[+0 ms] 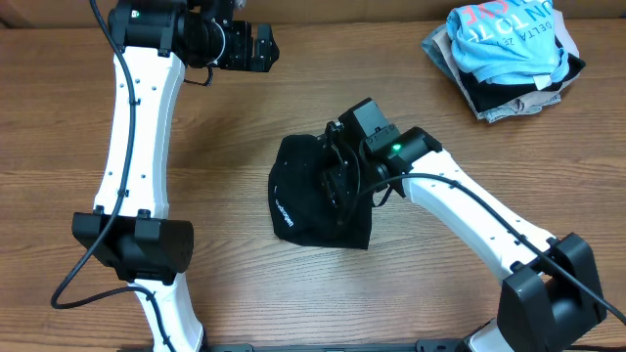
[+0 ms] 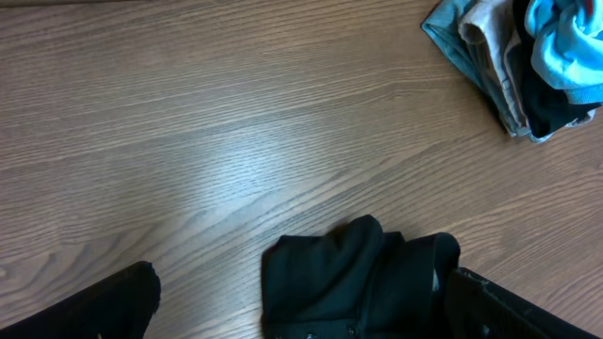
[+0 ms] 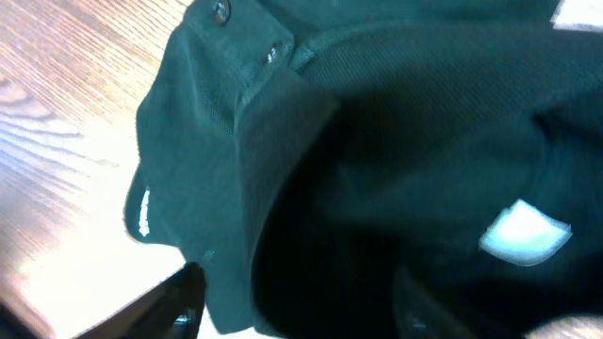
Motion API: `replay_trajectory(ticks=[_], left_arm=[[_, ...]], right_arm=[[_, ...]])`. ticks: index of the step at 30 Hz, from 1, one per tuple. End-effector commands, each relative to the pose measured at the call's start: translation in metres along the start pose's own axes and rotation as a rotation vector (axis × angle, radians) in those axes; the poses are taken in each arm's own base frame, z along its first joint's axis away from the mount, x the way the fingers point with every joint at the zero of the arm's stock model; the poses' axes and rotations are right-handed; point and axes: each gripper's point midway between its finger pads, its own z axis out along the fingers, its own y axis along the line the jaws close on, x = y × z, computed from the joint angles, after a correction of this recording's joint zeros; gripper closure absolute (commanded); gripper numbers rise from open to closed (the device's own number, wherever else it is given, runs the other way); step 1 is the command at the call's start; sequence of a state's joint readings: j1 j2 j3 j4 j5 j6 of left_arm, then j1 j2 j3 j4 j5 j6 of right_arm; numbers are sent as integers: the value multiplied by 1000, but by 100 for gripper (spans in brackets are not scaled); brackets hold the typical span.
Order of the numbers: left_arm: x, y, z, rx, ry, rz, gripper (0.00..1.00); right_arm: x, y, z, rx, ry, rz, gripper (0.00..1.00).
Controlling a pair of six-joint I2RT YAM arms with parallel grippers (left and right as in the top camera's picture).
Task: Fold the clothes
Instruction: 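Press and adjust the folded shirt bundle with the right gripper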
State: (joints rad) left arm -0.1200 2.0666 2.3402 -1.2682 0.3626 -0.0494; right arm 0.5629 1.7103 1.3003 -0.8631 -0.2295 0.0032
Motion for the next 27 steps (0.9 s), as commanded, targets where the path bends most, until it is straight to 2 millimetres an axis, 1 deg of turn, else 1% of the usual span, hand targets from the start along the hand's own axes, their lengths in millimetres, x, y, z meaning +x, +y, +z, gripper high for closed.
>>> replay_trajectory(ticks=[1,2,3,4,7,9,11,14,17,19,21,26,27], left_arm=[[-5,-4,-7,-5,-24,32,0],[-5,-4,-7,-5,-23,32,0],[-5,-4,-7,-5,-23,32,0],[-5,-4,-7,-5,-23,32,0],[-5,-1,-6,-20,-23,32,0],[-5,0,-6,-30,-22,32,0],[-5,0,-6,-30,-22,32,0],[-5,2,-7,-40,-23,32,0],[-4,9,-7,-77,-20,30,0],[-4,8,-7,-81,-18,32,0],[-4,8,-7,-81,-19,32,0],[-3,9,-7,-85,-16,39,0],[-3,10,-7,-94,-16,38,0]], right_arm=[[6,-3,9,1,0,-37,51],[6,-4,10,4,0,-36,67],[7,-6,10,10,1,-28,88],[7,-8,9,18,3,-9,96],[10,-15,4,33,15,74,96],[17,-19,-6,41,44,149,96],[25,-23,-20,50,86,231,96],[47,-28,-43,72,181,349,96],[73,-25,-54,70,297,402,96],[87,-24,-55,73,349,416,96],[96,-25,-50,77,378,424,96],[117,-33,-23,90,400,454,96],[120,-36,-18,91,396,455,95]])
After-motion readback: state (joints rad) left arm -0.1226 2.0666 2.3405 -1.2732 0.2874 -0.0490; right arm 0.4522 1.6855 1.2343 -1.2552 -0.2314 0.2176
